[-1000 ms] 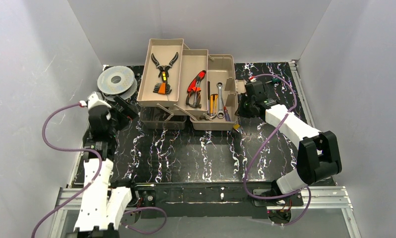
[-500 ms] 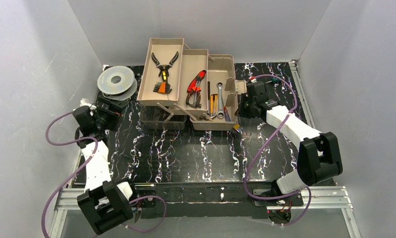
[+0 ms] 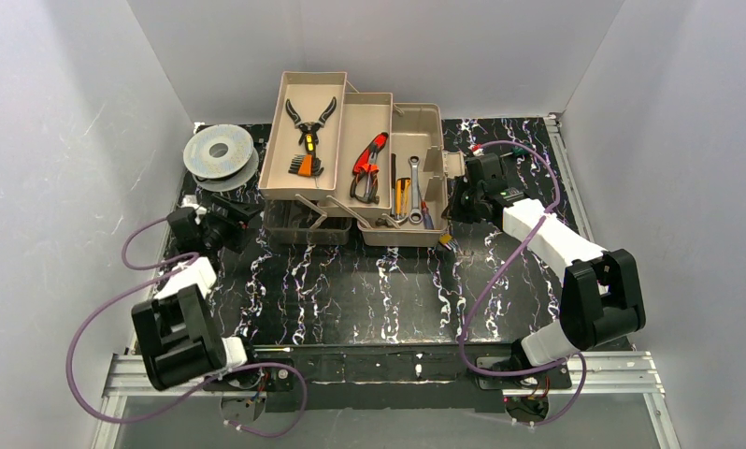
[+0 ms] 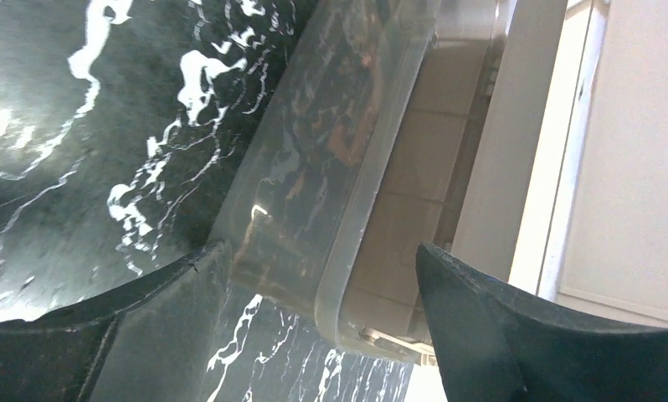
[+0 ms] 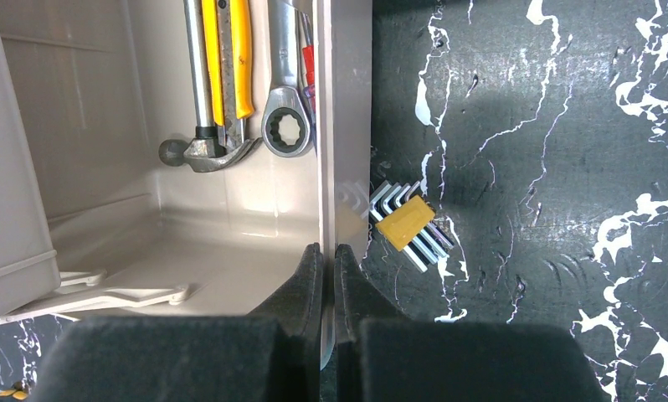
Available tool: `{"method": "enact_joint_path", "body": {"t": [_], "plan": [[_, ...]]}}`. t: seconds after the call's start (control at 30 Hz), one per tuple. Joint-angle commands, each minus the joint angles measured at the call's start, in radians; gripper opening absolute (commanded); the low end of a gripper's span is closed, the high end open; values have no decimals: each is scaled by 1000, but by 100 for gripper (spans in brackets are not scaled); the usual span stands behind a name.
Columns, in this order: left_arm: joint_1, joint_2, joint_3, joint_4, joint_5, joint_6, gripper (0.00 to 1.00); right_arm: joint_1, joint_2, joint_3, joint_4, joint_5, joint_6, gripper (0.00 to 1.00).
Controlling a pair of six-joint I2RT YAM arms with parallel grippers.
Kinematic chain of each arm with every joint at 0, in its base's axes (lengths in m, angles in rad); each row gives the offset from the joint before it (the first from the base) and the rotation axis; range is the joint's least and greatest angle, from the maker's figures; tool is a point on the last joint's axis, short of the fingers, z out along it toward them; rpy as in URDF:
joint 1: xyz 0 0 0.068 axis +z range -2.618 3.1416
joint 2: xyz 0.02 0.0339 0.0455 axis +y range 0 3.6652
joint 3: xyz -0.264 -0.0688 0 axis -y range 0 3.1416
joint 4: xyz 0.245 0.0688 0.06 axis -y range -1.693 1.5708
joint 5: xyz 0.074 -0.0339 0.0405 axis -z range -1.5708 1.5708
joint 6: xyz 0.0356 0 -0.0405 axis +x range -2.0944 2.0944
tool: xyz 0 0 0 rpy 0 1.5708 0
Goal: Pack the tool kit
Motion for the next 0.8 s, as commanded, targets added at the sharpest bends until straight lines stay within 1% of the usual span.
{"method": "enact_joint_path", "body": {"t": [0.0,0.03,0.13,0.2,0.27,0.37,0.4,0.47,0.57,0.63,0.67,0.7,0.77], "plan": [[-73,109,64,111,57,48,75,-1,-21,14,7,-92,12,1],[-87,134,81,104,55,64,71,-1,-21,14,7,-93,11,1],[-104,168,106,97,31,93,58,-1,-24,14,4,-90,10,1],[-113,172,120,81,10,129,46,-1,-25,14,2,-91,8,1],[-124,167,143,40,-23,186,37,-1,-28,13,2,-90,7,1],[-158,142,161,2,-90,294,27,-1,-31,12,3,-86,2,1],[-177,130,161,-2,-122,336,24,-1,-33,11,4,-86,1,1],[-220,112,165,-12,-182,409,22,2,-33,12,7,-85,-3,1],[-280,106,181,-40,-253,494,29,16,-29,19,1,-68,-15,1],[-311,97,190,-70,-327,535,27,27,-22,29,-10,-55,-20,1],[-323,90,191,-81,-361,552,25,30,-18,35,-15,-55,-21,1],[-331,85,191,-88,-383,562,20,31,-14,39,-18,-55,-22,1],[-334,75,185,-91,-412,568,3,31,-11,41,-20,-56,-22,1]]}}
